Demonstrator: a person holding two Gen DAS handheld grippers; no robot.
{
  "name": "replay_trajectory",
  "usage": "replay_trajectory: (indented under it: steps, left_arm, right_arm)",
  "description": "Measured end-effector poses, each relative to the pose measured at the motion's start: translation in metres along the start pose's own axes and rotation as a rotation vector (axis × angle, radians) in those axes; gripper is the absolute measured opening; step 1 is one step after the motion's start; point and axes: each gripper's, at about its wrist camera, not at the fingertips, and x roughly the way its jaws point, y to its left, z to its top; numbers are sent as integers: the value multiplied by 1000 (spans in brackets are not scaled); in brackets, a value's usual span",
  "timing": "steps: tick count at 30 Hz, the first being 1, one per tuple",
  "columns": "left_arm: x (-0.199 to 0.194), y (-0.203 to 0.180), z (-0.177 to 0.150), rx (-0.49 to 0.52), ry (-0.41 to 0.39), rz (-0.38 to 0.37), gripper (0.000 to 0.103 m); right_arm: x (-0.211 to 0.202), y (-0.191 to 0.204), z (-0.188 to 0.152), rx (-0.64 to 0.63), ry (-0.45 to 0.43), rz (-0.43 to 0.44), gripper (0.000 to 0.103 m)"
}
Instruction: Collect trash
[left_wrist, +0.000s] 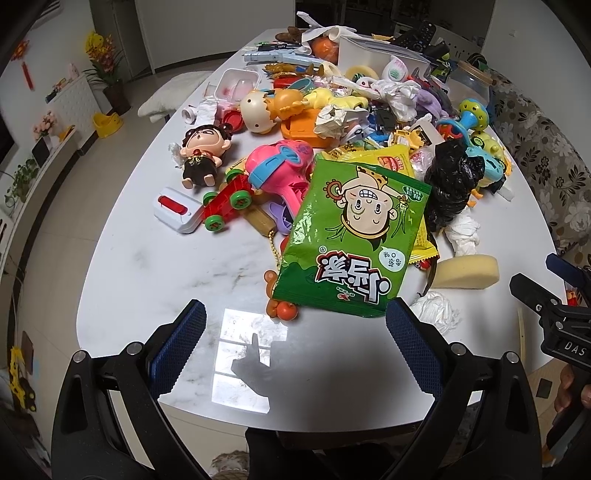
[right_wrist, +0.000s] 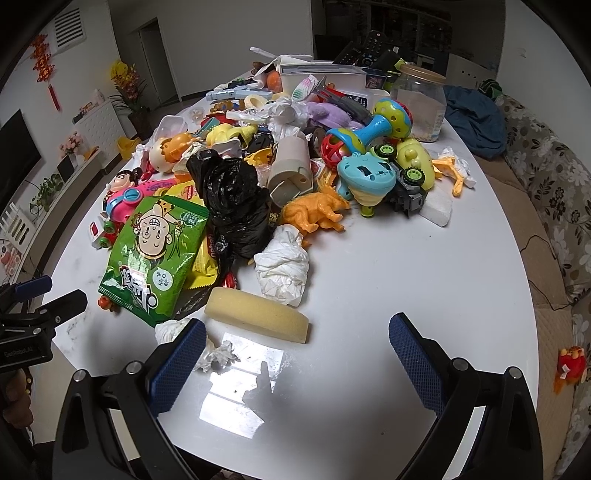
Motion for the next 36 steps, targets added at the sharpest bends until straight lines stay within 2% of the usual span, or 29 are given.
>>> replay_trajectory:
  steps: [17, 23, 25, 28, 32, 33, 35, 36]
  left_arm:
    - [2, -2, 1, -8, 5, 1, 95]
    - [-4, -8, -5, -4, -15, -1, 95]
    - [-7, -10, -8, 0, -24, 2, 95]
    - [-10, -13, -13, -3, -27, 2, 95]
    - [-13, -14, -22, -21, -23, 11, 95]
    - [-15, -14, -24, -24, -24, 17, 95]
    - [-17, -13, -28, -29, -25, 33, 95]
    - [-18, -12, -31, -33, -25, 39, 95]
  right_arm:
    - [6, -1, 1, -60, 2, 20, 98]
    - [14, -7, -3, -205, 13, 107, 98]
    - [20, -10, -4, -251, 35, 161, 98]
    - [33, -15, 1, -268, 65, 256, 98]
    - [50, -12, 8, -306, 83, 303, 97]
    - [52, -11, 8, -316, 86, 314, 96]
    - [57, -3, 10, -356, 106, 349, 80]
    - [60, 3, 9, -387, 117, 362, 75]
